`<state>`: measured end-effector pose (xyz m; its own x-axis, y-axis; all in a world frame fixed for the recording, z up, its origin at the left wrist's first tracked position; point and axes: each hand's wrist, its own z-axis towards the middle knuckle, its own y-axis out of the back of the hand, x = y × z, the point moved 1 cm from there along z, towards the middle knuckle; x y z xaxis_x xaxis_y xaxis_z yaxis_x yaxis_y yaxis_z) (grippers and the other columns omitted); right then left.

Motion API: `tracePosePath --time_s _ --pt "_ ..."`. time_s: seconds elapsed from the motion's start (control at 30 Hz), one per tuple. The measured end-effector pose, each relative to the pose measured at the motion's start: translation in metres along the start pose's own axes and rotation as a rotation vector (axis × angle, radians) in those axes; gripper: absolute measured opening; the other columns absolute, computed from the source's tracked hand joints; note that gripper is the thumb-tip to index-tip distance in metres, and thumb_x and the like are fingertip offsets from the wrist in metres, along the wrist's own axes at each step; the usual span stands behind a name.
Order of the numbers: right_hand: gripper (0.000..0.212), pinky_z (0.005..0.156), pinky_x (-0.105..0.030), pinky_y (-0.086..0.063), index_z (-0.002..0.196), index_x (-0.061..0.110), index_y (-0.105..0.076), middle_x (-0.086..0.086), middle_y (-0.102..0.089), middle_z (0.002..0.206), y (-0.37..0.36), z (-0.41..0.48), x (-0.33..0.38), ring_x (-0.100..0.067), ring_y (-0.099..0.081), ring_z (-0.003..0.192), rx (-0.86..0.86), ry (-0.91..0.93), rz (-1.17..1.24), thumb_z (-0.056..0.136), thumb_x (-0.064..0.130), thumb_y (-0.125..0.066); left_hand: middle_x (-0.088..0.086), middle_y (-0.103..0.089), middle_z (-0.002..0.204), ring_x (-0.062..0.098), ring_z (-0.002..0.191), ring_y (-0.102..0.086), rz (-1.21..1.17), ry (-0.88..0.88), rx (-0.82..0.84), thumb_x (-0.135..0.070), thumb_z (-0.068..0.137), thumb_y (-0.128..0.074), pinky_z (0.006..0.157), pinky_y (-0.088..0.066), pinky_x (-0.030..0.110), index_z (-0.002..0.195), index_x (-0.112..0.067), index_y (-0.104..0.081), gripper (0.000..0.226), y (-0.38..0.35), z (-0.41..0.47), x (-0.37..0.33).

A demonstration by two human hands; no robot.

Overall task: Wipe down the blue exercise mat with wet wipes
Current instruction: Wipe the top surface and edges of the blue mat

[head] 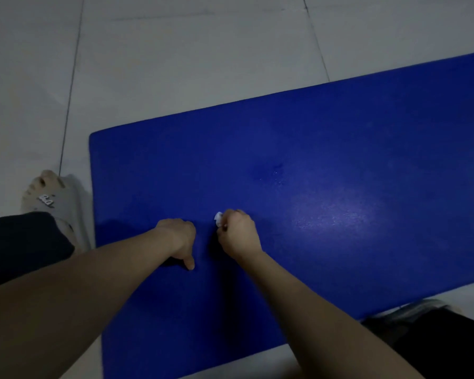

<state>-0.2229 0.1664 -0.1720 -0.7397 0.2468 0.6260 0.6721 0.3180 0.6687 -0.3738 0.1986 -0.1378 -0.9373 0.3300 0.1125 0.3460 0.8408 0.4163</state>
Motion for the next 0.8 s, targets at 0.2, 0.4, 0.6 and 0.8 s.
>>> tracePosePath --time_s 0.2,0.4,0.6,0.8 --pt "0.03 0.074 -0.039 -0.057 0.089 0.014 -0.06 -0.014 -0.07 0.083 0.072 0.047 -0.077 -0.033 -0.069 0.08 -0.256 -0.225 0.05 0.096 0.042 -0.057 -0.007 -0.059 0.089 0.016 0.085 -0.059 0.074 -0.026 -0.116 -0.065 0.075 -0.077 0.069 -0.047 0.031 0.101 -0.021 -0.058 0.053 0.051 0.007 0.008" --pt "0.031 0.056 -0.022 -0.047 0.087 0.009 -0.056 -0.001 -0.062 0.064 0.153 0.056 -0.115 -0.013 -0.061 0.055 -0.452 -0.414 0.106 0.1 0.037 -0.059 -0.006 -0.052 0.097 0.016 0.09 -0.055 0.057 -0.059 -0.318 -0.07 0.062 -0.083 0.072 -0.046 0.032 0.101 -0.022 -0.046 0.071 0.068 0.019 0.037" --pt "0.012 0.074 -0.03 -0.046 0.094 0.01 -0.069 -0.017 -0.066 0.1 0.109 0.057 -0.096 -0.034 -0.064 0.087 -0.43 -0.345 0.051 0.096 0.019 -0.062 -0.004 -0.056 0.108 0.017 0.097 -0.057 0.179 -0.089 -0.253 -0.074 0.054 -0.084 0.09 -0.05 0.033 0.119 -0.02 -0.052 0.091 0.059 0.043 0.031" --pt "0.016 0.075 -0.033 -0.044 0.105 0.009 -0.069 -0.015 -0.059 0.105 0.053 0.042 -0.035 -0.037 -0.062 0.086 -0.306 -0.171 -0.005 0.099 0.015 -0.055 -0.004 -0.056 0.107 0.017 0.097 -0.057 0.186 -0.078 -0.252 -0.073 0.055 -0.084 0.09 -0.049 0.031 0.119 -0.02 -0.052 0.09 0.058 0.05 0.032"
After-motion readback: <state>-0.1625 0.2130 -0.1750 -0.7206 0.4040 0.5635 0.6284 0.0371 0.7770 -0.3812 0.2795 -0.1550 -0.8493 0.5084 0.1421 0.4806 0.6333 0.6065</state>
